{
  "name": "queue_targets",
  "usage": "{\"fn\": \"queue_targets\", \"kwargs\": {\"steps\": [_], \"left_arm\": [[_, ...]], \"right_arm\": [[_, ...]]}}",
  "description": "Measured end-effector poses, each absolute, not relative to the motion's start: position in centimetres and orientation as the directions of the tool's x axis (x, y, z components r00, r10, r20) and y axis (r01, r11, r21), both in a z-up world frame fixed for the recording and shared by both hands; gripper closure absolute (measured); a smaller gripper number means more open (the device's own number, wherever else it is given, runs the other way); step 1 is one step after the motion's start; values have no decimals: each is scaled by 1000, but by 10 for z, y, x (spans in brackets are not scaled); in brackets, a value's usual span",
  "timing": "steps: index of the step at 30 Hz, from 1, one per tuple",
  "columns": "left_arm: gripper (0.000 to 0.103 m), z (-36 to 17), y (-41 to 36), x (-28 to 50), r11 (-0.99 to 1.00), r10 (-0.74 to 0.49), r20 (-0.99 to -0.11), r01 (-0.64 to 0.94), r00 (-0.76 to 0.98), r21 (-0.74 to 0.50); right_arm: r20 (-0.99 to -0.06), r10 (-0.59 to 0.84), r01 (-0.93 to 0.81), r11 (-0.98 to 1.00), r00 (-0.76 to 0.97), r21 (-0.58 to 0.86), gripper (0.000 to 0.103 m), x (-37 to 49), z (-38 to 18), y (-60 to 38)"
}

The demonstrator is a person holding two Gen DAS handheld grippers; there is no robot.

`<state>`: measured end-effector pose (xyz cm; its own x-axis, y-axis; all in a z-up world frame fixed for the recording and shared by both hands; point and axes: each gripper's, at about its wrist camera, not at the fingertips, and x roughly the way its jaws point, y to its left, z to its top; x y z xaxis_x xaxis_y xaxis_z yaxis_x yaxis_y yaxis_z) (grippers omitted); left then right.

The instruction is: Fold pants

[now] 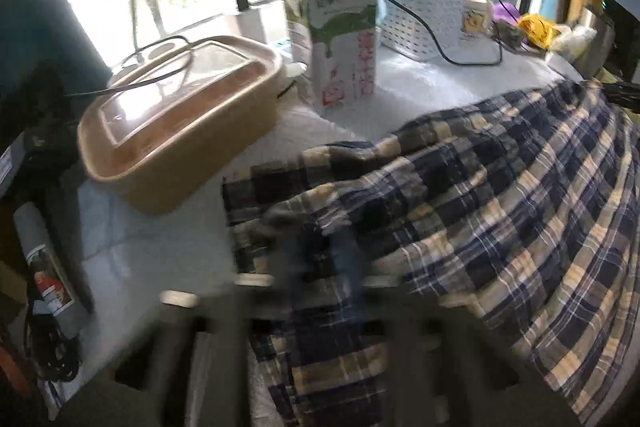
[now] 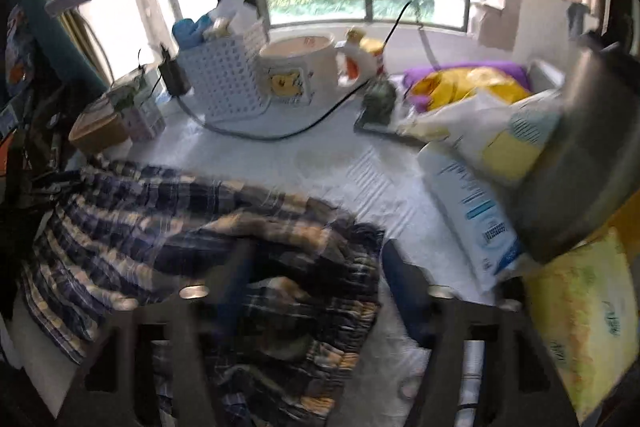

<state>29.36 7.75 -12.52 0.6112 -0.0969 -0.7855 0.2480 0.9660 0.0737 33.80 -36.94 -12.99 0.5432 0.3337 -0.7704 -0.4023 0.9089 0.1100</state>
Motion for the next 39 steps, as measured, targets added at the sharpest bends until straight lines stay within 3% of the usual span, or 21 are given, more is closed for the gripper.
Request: {"fn": "queue_targets", "kwargs": {"steps": [3,10,15,19,24,25,26,28,29,30,35,39], "left_arm": [[101,-114,73,290,964,-32,-736,215,676,156],[101,-80,84,298,974,30,-623,117,782,194],[101,-84,92,320,976,58,-631,90,774,200],[101,-112,90,337,971,85,-699,98,710,218],[96,-119,88,336,968,108,-702,87,704,236],[93,-116,88,334,968,108,-701,84,705,234],[89,-113,88,332,968,112,-700,82,706,238],[73,-104,90,324,971,96,-706,90,702,221],[53,-98,91,316,972,95,-694,85,714,219],[43,-93,92,311,972,97,-684,78,723,220],[43,-70,85,271,981,35,-658,100,752,166],[43,-71,66,244,968,-168,-667,251,726,29]], "right_arm": [[-788,293,-417,908,542,51,81,338,-137,-363],[-720,242,-394,918,651,-48,83,338,-106,-356],[-710,221,-356,933,669,-45,84,352,-106,-362],[-764,200,-351,936,613,-36,84,366,-132,-360],[-793,187,-350,936,579,-34,84,367,-143,-362],[-795,186,-342,939,578,-29,81,368,-140,-364],[-794,181,-334,942,581,-30,73,367,-137,-365],[-772,146,-314,947,618,-72,57,360,-124,-364],[-752,145,-313,946,643,-85,48,355,-115,-363],[-730,158,-316,945,665,-83,41,348,-105,-361],[-655,275,-385,922,704,-26,40,321,-78,-332],[-677,391,-498,866,623,41,40,312,-92,-282]]}}
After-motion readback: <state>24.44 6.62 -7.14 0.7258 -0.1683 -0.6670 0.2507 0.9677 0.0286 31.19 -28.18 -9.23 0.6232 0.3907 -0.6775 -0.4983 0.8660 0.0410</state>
